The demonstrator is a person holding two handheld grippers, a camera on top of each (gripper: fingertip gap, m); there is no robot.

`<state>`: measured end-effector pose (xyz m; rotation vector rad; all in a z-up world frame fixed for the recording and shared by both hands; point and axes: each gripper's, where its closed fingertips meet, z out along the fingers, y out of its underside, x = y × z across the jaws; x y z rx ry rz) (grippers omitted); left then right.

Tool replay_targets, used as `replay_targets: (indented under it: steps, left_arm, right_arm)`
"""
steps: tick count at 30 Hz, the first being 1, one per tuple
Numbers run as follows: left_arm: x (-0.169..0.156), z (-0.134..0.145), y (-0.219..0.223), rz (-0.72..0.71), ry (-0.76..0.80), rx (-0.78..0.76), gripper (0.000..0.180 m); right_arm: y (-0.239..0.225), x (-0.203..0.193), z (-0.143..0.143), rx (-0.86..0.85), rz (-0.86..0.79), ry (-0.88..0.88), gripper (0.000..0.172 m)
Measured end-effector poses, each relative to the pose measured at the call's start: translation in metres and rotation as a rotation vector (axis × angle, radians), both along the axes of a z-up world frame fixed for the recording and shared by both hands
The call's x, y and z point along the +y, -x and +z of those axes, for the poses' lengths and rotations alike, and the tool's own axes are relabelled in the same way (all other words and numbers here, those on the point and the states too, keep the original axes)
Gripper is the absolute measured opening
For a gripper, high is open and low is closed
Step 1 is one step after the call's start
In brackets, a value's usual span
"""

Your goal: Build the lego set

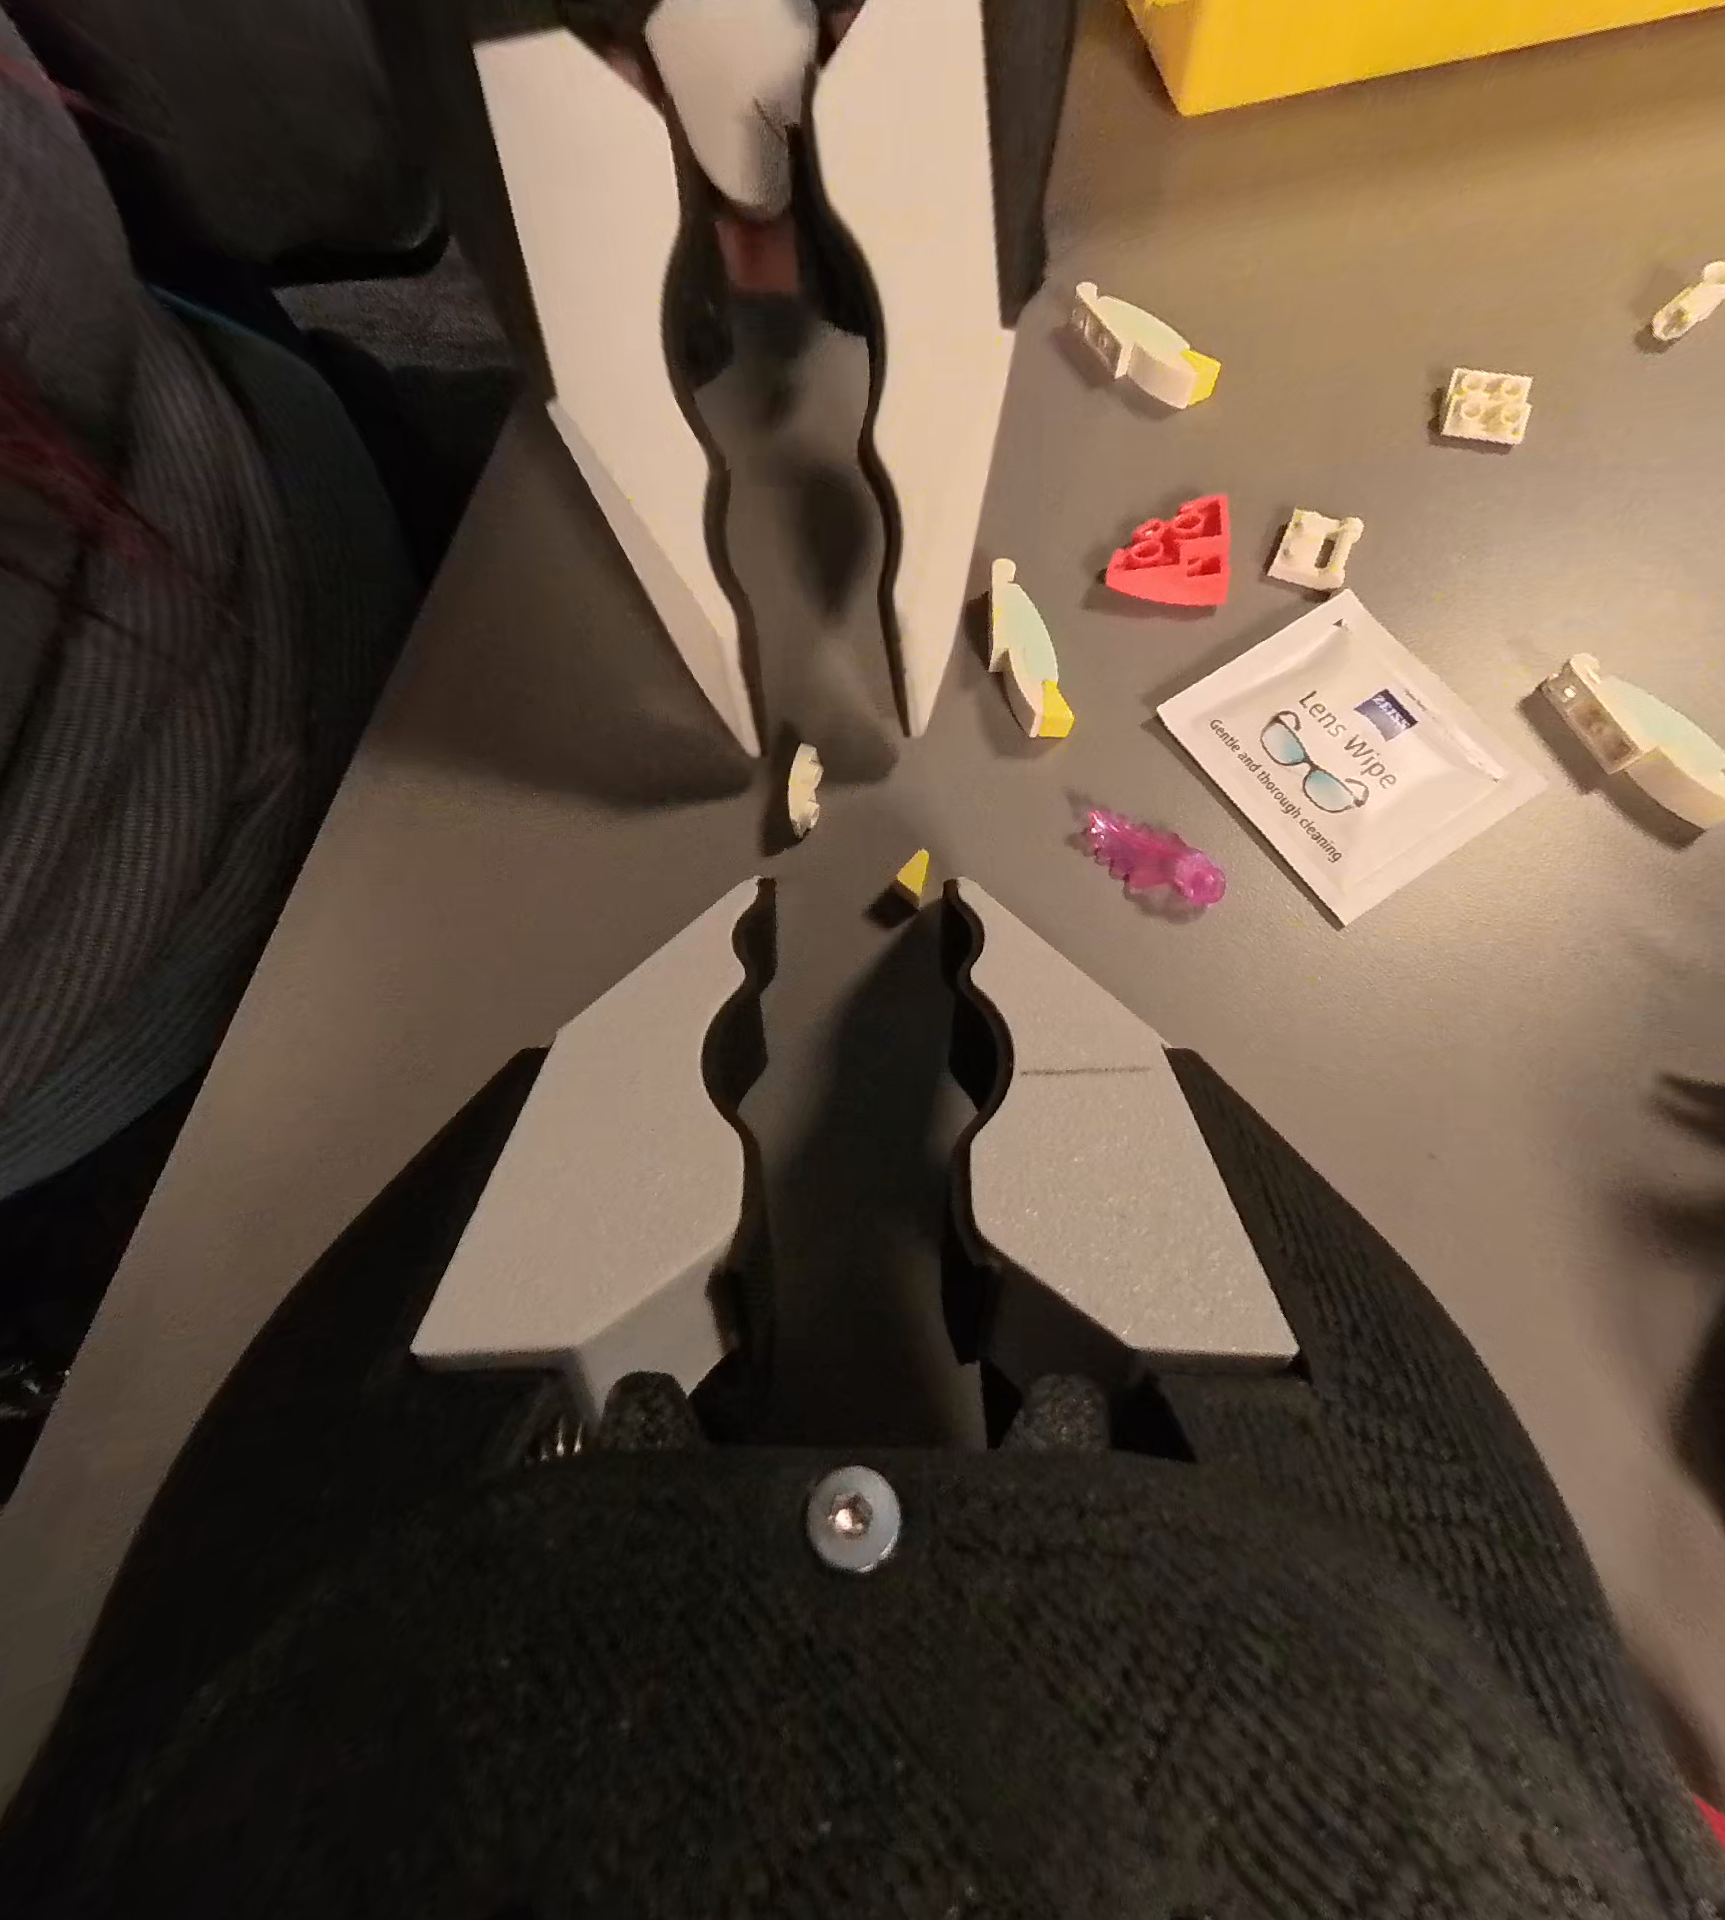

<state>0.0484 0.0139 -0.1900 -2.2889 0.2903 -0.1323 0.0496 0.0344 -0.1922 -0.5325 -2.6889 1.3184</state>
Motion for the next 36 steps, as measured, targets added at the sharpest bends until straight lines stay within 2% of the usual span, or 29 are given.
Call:
replay_targets:
  steps: [4,11,13,36]
  left_arm:
    - [0.005,0.003,-0.005,-0.032,-0.014,-0.03,0.01]
    - [0.006,-0.005,-0.006,-0.103,0.031,0.023,0.013]
    - [0.006,-0.006,-0.007,-0.123,0.044,0.024,0.019]
    - [0.006,-0.006,-0.004,-0.332,0.079,0.087,0.005]
  right_arm:
    - [-0.001,0.0,0.0,0.003,0.001,-0.002,0.032]
    - [-0.002,-0.001,0.0,-0.011,0.004,0.006,0.032]
    - [-0.002,0.0,0.001,-0.017,0.002,0.009,0.032]
    - [-0.007,-0.007,0.0,-0.014,0.045,0.009,0.031]
